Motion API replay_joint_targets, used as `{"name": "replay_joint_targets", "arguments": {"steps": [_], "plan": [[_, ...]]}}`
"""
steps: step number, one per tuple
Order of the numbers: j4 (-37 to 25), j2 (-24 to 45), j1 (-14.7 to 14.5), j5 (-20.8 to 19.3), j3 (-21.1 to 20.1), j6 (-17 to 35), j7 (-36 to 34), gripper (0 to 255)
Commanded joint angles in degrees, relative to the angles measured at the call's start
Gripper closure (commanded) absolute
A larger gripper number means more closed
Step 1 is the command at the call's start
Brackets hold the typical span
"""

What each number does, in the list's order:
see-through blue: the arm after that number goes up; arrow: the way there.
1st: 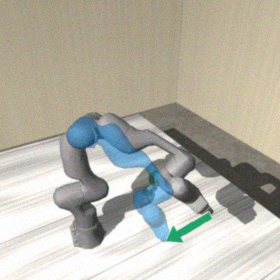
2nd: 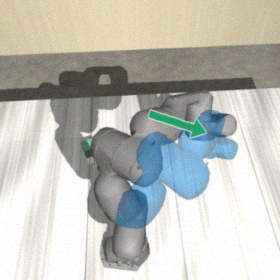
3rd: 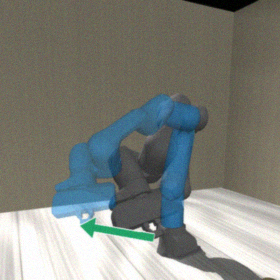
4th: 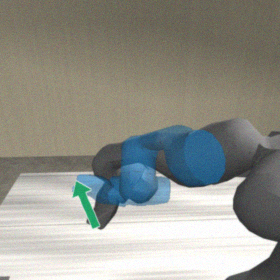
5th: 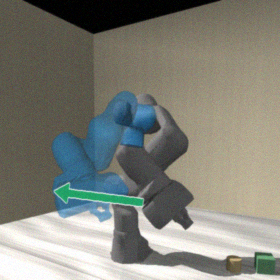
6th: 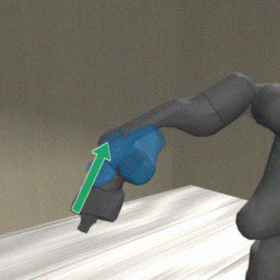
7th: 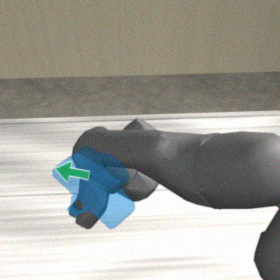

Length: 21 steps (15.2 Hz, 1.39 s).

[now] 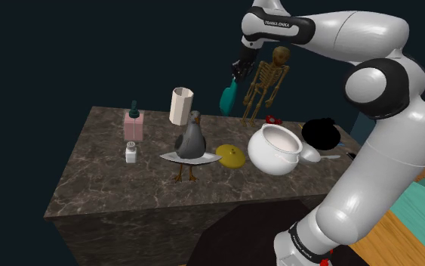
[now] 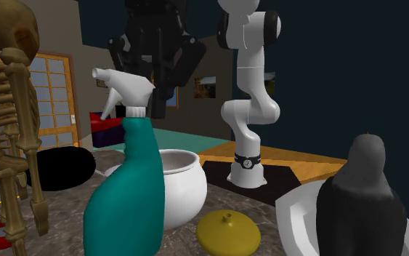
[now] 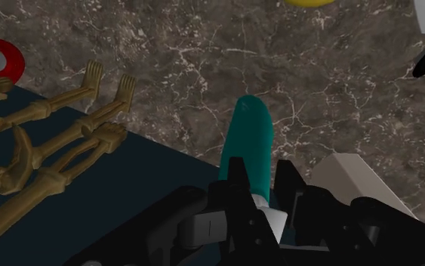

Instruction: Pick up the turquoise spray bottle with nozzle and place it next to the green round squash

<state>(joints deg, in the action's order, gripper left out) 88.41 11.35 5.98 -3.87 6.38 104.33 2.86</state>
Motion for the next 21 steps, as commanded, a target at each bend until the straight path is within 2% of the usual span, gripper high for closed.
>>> {"name": "replay_joint_targets", "arguments": {"steps": [1, 15, 21], "plan": [[-1.72, 0.08, 0.05, 0.05, 0.03, -1.63, 0.20, 255], [-16.45, 2.90, 0.29, 0.49, 0.11, -13.52, 1.21, 255], [-3.68, -6.50, 3.57, 0.14, 2.53, -9.65, 6.89, 255]]}}
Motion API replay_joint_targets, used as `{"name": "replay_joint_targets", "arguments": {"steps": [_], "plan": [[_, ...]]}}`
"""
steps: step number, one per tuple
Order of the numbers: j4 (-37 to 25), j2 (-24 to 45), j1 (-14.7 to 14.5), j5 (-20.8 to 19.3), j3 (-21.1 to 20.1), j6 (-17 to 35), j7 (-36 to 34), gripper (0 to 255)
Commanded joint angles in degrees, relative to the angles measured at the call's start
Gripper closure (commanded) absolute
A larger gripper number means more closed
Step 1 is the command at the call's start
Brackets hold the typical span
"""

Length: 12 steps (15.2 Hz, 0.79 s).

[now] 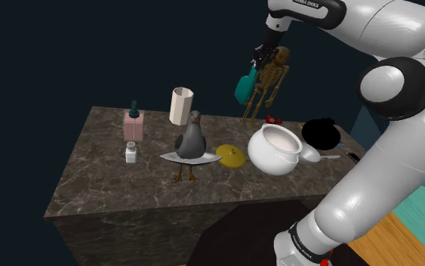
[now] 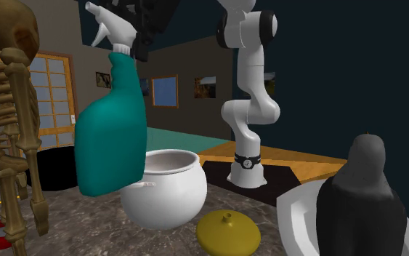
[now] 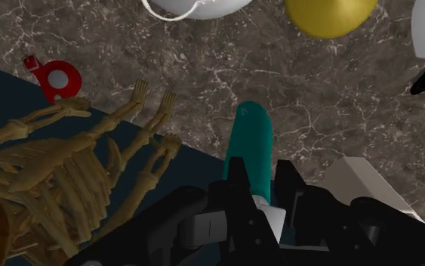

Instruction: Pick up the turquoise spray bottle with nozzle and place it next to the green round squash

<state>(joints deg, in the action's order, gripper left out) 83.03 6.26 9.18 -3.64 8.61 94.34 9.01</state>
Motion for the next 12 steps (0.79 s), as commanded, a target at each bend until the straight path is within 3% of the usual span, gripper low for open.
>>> {"name": "replay_joint_targets", "arguments": {"steps": [1, 12], "plan": [[3.36, -2.72, 0.92, -0.17, 0.78, 0.79, 1.75, 255], [15.60, -13.21, 6.94, -1.44, 7.25, 3.66, 14.01, 255]]}}
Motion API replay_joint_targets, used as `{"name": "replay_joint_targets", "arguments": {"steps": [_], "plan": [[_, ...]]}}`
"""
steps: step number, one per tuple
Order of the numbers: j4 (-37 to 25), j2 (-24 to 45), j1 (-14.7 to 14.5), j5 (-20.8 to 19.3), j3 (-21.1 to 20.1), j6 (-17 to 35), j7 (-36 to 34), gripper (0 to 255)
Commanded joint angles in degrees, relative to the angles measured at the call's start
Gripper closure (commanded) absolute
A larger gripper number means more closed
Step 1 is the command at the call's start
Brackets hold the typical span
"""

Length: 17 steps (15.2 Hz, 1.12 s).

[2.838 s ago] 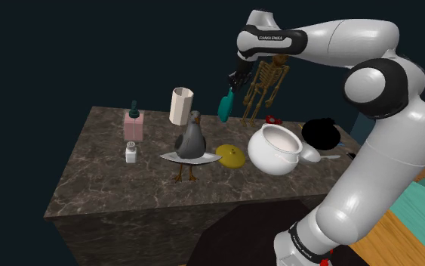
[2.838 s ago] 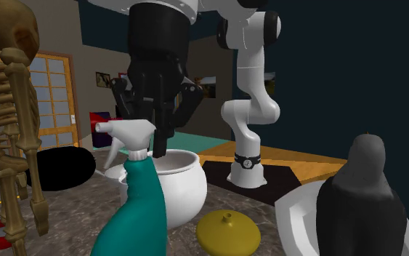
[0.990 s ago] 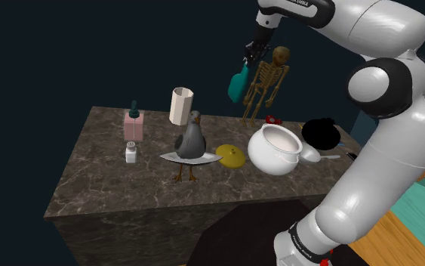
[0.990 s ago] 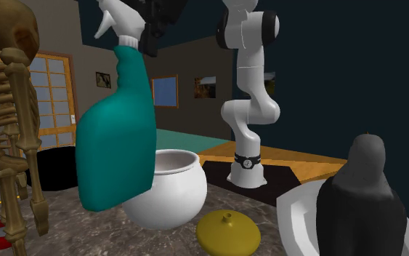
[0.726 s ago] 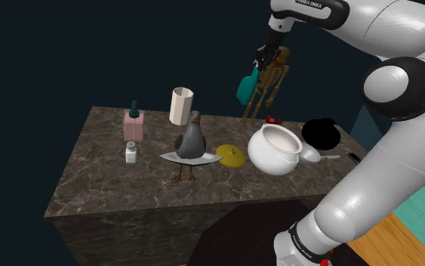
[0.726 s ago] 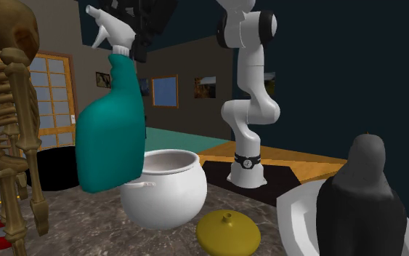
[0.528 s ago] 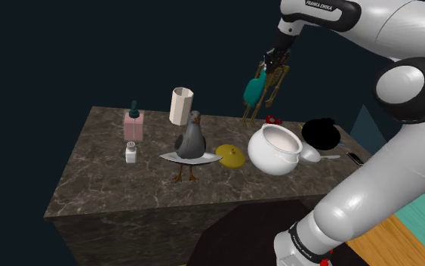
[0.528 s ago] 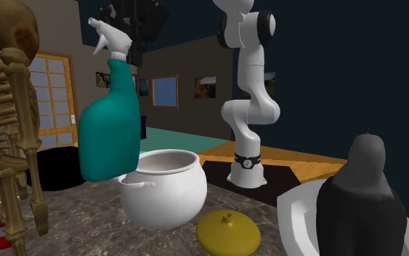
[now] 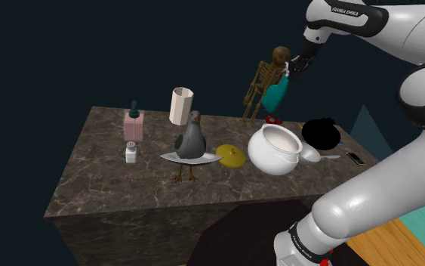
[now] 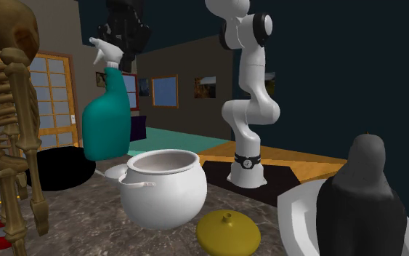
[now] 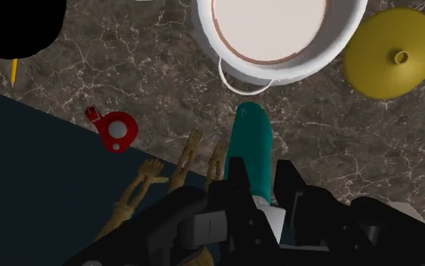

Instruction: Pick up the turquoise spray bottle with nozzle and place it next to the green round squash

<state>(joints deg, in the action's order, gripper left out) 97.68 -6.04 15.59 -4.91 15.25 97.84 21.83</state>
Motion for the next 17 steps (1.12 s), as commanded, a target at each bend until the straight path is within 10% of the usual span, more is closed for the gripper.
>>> {"name": "replay_joint_targets", "arguments": {"steps": [1, 17], "plan": [[1.59, -1.53, 1.08, -0.29, 1.30, 0.29, 2.40, 255], [2.53, -3.34, 9.78, -0.29, 14.53, 1.03, 24.26, 255]]}}
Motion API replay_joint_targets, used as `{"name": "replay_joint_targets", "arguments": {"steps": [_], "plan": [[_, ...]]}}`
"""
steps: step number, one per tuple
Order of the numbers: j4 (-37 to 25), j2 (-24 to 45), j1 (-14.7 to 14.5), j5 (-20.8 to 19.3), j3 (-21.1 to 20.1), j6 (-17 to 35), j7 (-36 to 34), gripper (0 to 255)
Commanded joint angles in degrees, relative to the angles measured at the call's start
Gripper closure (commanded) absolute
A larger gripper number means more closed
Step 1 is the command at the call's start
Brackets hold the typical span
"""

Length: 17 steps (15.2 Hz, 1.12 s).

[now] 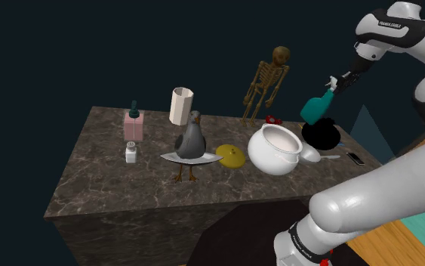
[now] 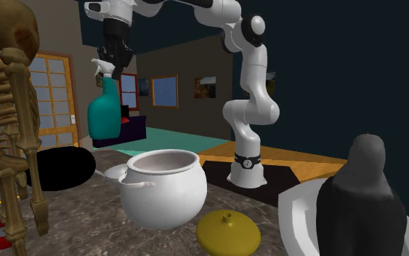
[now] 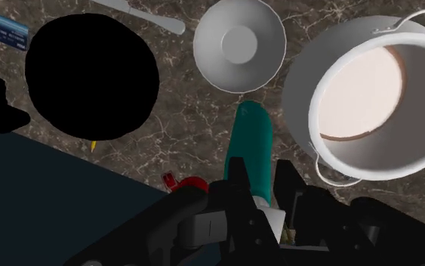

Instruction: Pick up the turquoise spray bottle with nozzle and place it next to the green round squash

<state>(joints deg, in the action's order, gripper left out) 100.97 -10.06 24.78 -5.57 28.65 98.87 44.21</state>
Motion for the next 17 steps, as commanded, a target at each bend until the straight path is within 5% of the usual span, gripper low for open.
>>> {"name": "replay_joint_targets", "arguments": {"steps": [1, 11, 17], "plan": [[-1.27, 1.15, 1.12, 0.65, 2.10, -0.03, 3.43, 255], [-10.58, 10.63, 7.79, 7.62, 12.18, -1.42, 20.80, 255], [-20.70, 21.14, 15.71, 16.40, 16.68, -4.59, 32.37, 255]]}}
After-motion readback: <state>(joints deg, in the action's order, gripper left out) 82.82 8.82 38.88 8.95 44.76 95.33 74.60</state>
